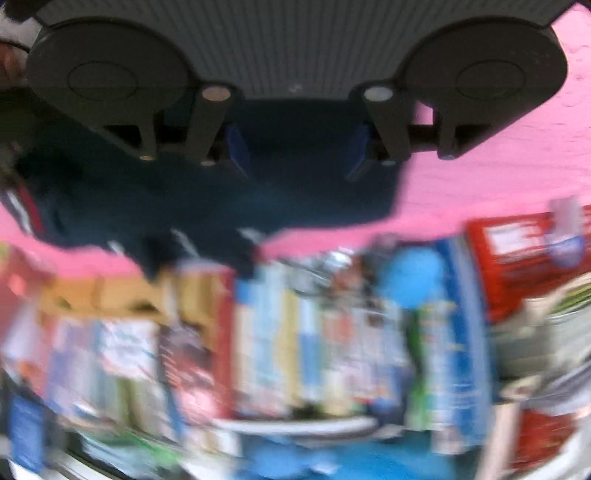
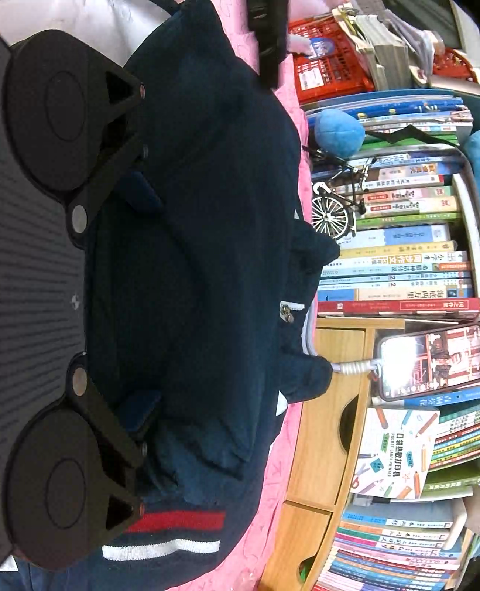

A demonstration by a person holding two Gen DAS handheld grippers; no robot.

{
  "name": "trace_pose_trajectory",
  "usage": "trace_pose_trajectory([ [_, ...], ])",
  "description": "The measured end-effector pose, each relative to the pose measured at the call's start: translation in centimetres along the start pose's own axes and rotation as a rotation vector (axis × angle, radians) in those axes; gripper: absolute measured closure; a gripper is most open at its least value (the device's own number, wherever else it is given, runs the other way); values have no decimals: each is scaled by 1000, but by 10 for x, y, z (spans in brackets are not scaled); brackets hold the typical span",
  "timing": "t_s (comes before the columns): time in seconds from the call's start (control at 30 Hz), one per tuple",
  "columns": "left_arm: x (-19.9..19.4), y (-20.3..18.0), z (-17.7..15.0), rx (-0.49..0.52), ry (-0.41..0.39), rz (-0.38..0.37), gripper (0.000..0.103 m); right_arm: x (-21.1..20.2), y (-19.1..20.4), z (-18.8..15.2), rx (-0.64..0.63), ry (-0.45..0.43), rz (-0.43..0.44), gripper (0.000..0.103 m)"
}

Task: Fold clothes

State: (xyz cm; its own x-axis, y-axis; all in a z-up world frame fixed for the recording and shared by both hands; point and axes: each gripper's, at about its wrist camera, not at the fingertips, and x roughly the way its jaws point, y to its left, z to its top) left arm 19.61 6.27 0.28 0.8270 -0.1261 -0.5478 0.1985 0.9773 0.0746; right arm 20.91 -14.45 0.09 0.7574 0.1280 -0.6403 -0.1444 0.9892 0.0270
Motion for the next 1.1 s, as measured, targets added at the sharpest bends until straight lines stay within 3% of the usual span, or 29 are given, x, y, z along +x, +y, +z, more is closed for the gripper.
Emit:
trace_pose_trajectory([
  [0.03,3,-2,-8,19,1,10,47,0,0,0,0,0,0,0],
  [0.1,9,-6,-23,57,4,31,30,0,0,0,0,0,0,0],
  [0.17,10,3,-26,38,20,26,23,1,1,0,-3,0,6,0],
  [0.33,1,7,-25,112,14,92,24,-5,-3,0,-6,-4,37,0],
  [0.4,-10,18,-22,52,15,60,41,-23,-14,-3,19,-41,59,0],
  [0.47,-18,29,-21,5,3,31,39,-38,-28,-4,54,-93,72,0],
  [0.57,-7,33,-26,64,38,161,38,-33,-45,-1,68,-66,22,0],
  [0.63,1,43,-31,56,59,205,34,-27,-48,-4,19,-38,4,0],
  [0.7,2,54,-29,15,66,205,22,-24,-40,-15,-100,-51,-19,0],
  [0.77,3,63,-28,-15,77,203,20,-21,-33,-15,-139,-32,-43,0],
  [1.0,2,53,-26,26,72,240,19,-20,-34,-15,-115,-22,-26,0],
  [1.1,4,54,-26,26,74,243,18,-51,-49,-18,-13,-121,39,1],
])
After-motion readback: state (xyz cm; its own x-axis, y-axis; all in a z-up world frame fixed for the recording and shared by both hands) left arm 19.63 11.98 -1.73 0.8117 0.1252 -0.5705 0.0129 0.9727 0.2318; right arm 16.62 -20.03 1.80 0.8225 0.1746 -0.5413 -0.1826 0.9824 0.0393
